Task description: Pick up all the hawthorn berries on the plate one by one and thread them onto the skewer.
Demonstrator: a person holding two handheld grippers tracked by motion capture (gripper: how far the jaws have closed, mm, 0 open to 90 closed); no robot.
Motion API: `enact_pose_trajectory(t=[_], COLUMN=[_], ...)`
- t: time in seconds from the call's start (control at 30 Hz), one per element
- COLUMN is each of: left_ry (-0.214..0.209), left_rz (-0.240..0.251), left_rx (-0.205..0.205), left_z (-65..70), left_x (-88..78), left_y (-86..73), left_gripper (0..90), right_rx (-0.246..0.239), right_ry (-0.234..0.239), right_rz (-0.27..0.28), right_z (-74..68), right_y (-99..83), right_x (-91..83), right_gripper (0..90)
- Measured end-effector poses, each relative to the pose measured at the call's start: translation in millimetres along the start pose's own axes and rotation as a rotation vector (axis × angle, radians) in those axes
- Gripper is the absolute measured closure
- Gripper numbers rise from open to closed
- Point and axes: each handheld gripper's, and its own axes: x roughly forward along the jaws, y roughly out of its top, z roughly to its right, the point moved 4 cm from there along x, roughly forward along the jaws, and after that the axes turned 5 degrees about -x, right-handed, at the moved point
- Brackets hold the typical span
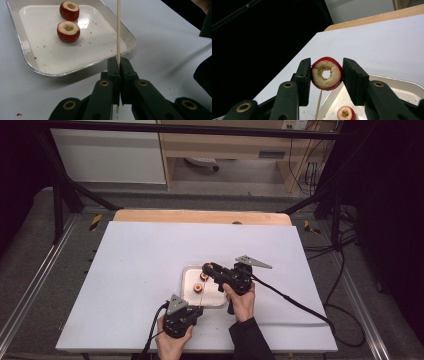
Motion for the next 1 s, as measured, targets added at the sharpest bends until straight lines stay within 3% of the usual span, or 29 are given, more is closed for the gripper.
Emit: enact_pose_trajectory(t=[0.73,1.0], left_ry=[-0.002,-0.026], left_rz=[0.017,0.004], left_rx=[-0.020,-0.038], left_z=[-1.1,-0.6], left_x=[2.8,1.3], left_y=[1.8,1.4], left_gripper=[88.2,88.3], right_rx=[0.004,-0.049], right_ry=[0.012,0.009], right_rz=[-0.024,-0.044], right_z=[-2.7,-2.9], right_y=[-4.6,-6.5], right_x=[-0.4,-2.9], right_gripper=[60.3,60.4])
